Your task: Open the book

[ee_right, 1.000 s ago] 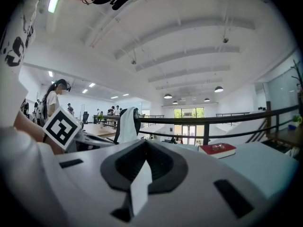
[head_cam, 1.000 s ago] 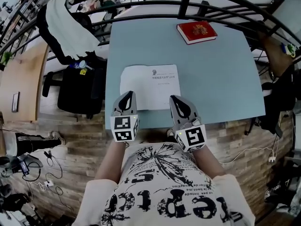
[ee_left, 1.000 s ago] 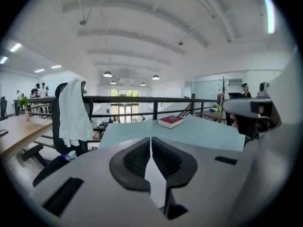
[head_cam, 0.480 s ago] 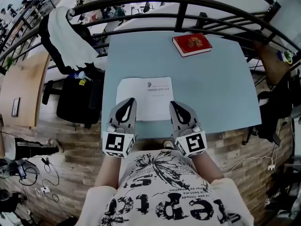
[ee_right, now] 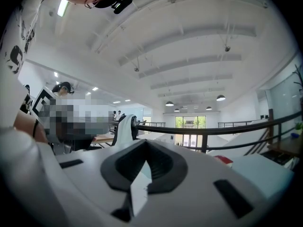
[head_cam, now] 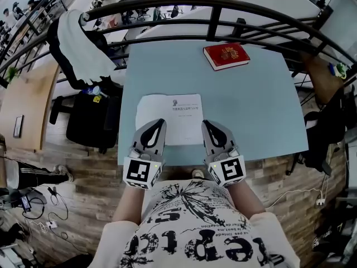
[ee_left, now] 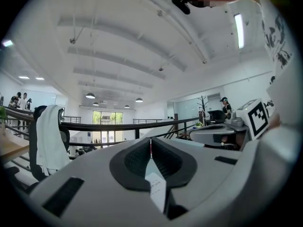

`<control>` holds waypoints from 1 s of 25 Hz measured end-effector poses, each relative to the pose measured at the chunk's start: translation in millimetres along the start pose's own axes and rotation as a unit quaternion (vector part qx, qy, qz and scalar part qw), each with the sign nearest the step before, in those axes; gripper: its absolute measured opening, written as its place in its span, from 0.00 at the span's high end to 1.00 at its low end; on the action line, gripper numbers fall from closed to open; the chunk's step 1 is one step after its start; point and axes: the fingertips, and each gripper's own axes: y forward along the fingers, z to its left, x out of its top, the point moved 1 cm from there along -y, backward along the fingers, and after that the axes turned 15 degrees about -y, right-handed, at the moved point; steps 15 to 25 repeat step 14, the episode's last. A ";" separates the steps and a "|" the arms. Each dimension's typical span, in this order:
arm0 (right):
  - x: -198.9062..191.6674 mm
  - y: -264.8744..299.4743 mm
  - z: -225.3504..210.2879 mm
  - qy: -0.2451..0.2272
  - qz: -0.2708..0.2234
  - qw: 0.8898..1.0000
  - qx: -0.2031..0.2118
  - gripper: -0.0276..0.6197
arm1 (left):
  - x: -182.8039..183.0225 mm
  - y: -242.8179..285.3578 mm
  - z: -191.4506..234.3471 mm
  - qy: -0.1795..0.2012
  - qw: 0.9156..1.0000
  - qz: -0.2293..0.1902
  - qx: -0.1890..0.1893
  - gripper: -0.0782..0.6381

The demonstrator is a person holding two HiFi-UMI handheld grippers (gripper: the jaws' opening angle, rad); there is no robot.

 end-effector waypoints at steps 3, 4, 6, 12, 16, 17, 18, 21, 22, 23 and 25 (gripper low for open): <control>1.7 0.4 -1.6 -0.007 0.002 1.000 0.001 0.95 | -0.7 1.3 0.2 0.000 1.000 0.002 0.000 0.86; 1.6 0.2 -1.8 -0.009 0.003 1.000 0.001 0.95 | -1.6 1.5 0.3 0.000 1.000 0.003 0.000 0.86; -0.4 -1.3 -1.9 -0.010 0.005 1.000 0.000 0.95 | -3.6 1.4 0.2 -0.001 1.000 0.004 0.001 0.86; -1.4 -1.4 -0.6 -0.011 0.005 1.000 -0.001 0.95 | -8.8 1.3 0.8 -0.008 1.000 0.009 0.001 0.86; -0.3 -0.2 0.6 -0.014 0.004 1.000 0.000 0.95 | -9.7 1.5 1.5 -0.009 1.000 0.009 0.000 0.86; -0.3 -0.2 0.6 -0.014 0.004 1.000 0.000 0.95 | -9.7 1.5 1.5 -0.009 1.000 0.009 0.000 0.86; -0.3 -0.2 0.6 -0.014 0.004 1.000 0.000 0.95 | -9.7 1.5 1.5 -0.009 1.000 0.009 0.000 0.86; -0.3 -0.2 0.6 -0.014 0.004 1.000 0.000 0.95 | -9.7 1.5 1.5 -0.009 1.000 0.009 0.000 0.86; -0.3 -0.2 0.6 -0.014 0.004 1.000 0.000 0.95 | -9.7 1.5 1.5 -0.009 1.000 0.009 0.000 0.86; -0.3 -0.2 0.6 -0.014 0.004 1.000 0.000 0.95 | -9.7 1.5 1.5 -0.009 1.000 0.009 0.000 0.86; -0.3 -0.2 0.6 -0.014 0.004 1.000 0.000 0.95 | -9.7 1.5 1.5 -0.009 1.000 0.009 0.000 0.86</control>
